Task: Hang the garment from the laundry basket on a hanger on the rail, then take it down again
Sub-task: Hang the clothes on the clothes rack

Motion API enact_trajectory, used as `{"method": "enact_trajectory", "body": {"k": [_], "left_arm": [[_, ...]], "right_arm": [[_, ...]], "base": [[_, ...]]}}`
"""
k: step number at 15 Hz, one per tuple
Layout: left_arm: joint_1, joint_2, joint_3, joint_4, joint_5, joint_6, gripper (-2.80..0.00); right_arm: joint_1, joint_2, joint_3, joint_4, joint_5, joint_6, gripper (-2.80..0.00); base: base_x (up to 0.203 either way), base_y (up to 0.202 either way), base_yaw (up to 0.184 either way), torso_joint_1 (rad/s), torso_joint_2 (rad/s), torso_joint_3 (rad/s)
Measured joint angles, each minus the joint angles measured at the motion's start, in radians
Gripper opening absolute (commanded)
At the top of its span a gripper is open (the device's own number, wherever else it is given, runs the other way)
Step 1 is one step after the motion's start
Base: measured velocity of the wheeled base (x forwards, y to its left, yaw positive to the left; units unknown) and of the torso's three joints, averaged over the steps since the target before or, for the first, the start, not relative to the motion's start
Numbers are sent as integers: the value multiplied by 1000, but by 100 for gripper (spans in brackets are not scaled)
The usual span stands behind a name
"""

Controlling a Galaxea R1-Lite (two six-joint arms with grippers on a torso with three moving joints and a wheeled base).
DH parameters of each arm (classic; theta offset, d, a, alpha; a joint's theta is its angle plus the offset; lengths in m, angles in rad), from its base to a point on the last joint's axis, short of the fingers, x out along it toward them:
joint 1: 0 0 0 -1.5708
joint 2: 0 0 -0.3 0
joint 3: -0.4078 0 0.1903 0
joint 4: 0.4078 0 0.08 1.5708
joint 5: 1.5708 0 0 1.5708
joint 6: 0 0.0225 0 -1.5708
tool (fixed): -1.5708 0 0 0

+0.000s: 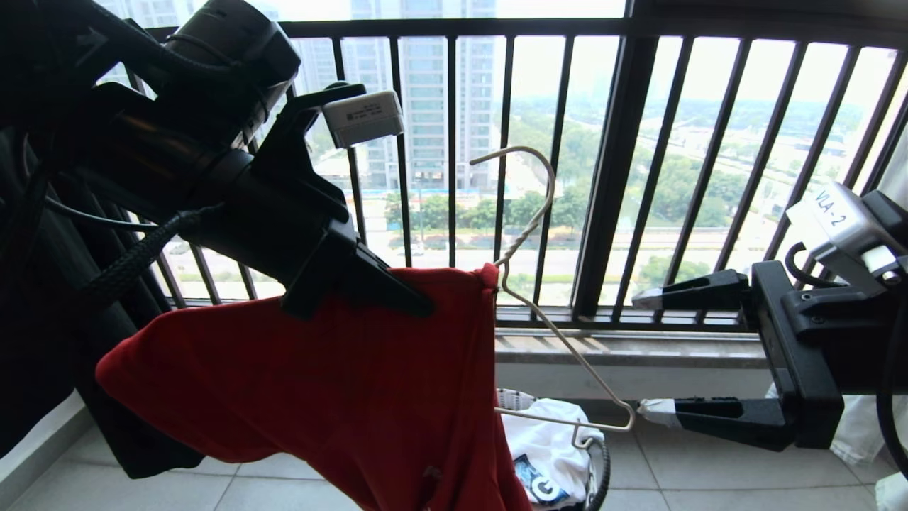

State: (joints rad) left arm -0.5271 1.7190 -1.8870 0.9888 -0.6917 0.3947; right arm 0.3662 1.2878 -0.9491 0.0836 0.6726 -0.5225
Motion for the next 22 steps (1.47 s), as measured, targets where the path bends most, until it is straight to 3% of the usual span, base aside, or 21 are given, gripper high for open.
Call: {"method": "enact_trajectory", "body": {"k": [1,5,8,10,13,18,20,22], "left_arm": [[6,4,-11,0,1,-14,-280],[44,8,-35,-1,3,-58,-280],[60,-1,-36,-12,0,-64,-280],[62,-16,-14,-65,-1,-106,-280],[65,-50,107,-203,-4,-135,-280],[95,-145,444,-586,-5,-242,-280],[113,-192,507,-738,-1,-310,-280],[117,-221,518,-775,0,-350,-280]], "right_arm": [[-36,-21,2,-1,0,67,-280],[-108,-123,54,12,-33,292,-280],[-113,-173,87,24,-64,487,-280],[-106,-160,94,43,-68,585,-280],[-86,-90,83,43,-74,625,-280],[65,34,48,35,-111,758,-280],[122,76,49,39,-145,791,-280],[171,112,52,31,-172,817,-280]], "base": [[0,0,0,0,0,0],[0,0,0,0,0,0],[0,0,0,0,0,0],[0,0,0,0,0,0],[0,0,0,0,0,0],[0,0,0,0,0,0],[0,0,0,0,0,0],[0,0,0,0,0,0]]}}
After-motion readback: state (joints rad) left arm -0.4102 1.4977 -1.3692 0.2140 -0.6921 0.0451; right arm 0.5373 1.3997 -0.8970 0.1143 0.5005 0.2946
